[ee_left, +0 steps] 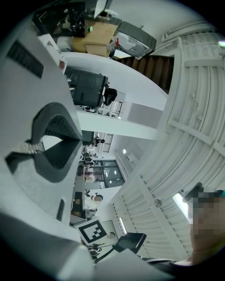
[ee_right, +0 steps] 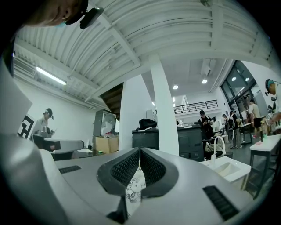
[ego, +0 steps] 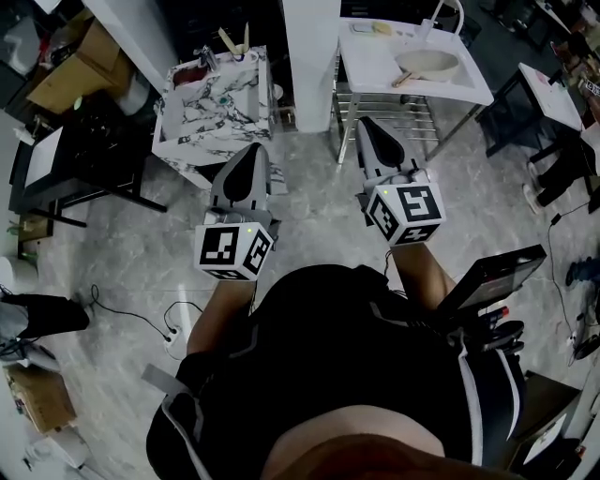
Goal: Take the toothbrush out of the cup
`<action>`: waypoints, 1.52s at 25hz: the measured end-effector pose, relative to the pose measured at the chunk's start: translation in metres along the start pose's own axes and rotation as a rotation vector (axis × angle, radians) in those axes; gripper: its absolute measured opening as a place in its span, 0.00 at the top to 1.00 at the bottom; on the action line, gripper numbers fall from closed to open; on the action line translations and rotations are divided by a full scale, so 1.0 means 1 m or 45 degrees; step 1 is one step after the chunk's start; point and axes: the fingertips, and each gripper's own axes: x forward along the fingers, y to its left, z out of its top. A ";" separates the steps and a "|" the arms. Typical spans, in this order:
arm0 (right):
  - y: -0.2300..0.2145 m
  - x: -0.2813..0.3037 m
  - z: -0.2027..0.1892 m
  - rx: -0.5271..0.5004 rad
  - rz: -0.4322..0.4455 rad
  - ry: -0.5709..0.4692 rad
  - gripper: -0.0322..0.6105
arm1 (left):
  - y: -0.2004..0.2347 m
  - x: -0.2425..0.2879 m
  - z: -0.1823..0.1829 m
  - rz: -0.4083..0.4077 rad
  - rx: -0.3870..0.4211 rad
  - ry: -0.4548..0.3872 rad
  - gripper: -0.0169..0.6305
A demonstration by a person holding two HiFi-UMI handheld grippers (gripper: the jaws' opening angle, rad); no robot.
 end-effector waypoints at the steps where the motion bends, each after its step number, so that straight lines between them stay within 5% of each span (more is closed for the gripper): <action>1: 0.005 0.002 -0.001 -0.003 0.000 -0.001 0.91 | 0.005 -0.003 -0.001 -0.005 -0.008 0.004 0.97; 20: 0.068 0.066 -0.015 -0.015 0.109 0.041 0.91 | 0.071 -0.011 -0.006 0.036 0.017 0.024 0.97; 38: 0.042 0.203 -0.025 0.020 0.219 0.040 0.91 | 0.156 0.089 -0.007 0.144 0.003 0.041 0.97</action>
